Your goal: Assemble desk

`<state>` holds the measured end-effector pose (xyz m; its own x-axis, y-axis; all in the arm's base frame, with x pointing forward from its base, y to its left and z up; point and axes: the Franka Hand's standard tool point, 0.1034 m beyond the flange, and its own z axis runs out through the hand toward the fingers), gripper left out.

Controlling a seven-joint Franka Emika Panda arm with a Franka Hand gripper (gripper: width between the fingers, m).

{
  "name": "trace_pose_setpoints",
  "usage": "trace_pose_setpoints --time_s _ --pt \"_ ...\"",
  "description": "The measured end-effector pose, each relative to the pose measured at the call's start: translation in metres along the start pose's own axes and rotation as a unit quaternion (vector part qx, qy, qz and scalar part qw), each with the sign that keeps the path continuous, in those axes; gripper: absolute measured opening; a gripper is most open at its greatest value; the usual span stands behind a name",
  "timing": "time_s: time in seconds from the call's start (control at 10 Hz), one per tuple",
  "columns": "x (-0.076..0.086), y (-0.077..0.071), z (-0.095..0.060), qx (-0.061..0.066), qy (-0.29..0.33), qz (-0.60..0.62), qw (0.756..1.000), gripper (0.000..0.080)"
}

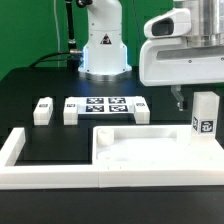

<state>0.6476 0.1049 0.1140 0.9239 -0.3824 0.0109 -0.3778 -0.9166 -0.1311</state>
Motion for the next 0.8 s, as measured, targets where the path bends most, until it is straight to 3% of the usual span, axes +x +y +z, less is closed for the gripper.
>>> trace_pose_setpoints --time_s 0.1,0.2,0.5,0.8 --pt "-0.0003 0.0001 0.0002 0.0 0.0 0.04 0.999 0.0368" --pt "0.0001 0.0019 0.0005 -0.001 0.0 0.067 0.998 0.0294" --pt "0.0041 0.0058 -0.0008 0.008 -0.005 0.226 0.974 0.0294" --pt "0.0037 0.0047 -0.0002 0.033 -0.035 0.513 0.857 0.0294"
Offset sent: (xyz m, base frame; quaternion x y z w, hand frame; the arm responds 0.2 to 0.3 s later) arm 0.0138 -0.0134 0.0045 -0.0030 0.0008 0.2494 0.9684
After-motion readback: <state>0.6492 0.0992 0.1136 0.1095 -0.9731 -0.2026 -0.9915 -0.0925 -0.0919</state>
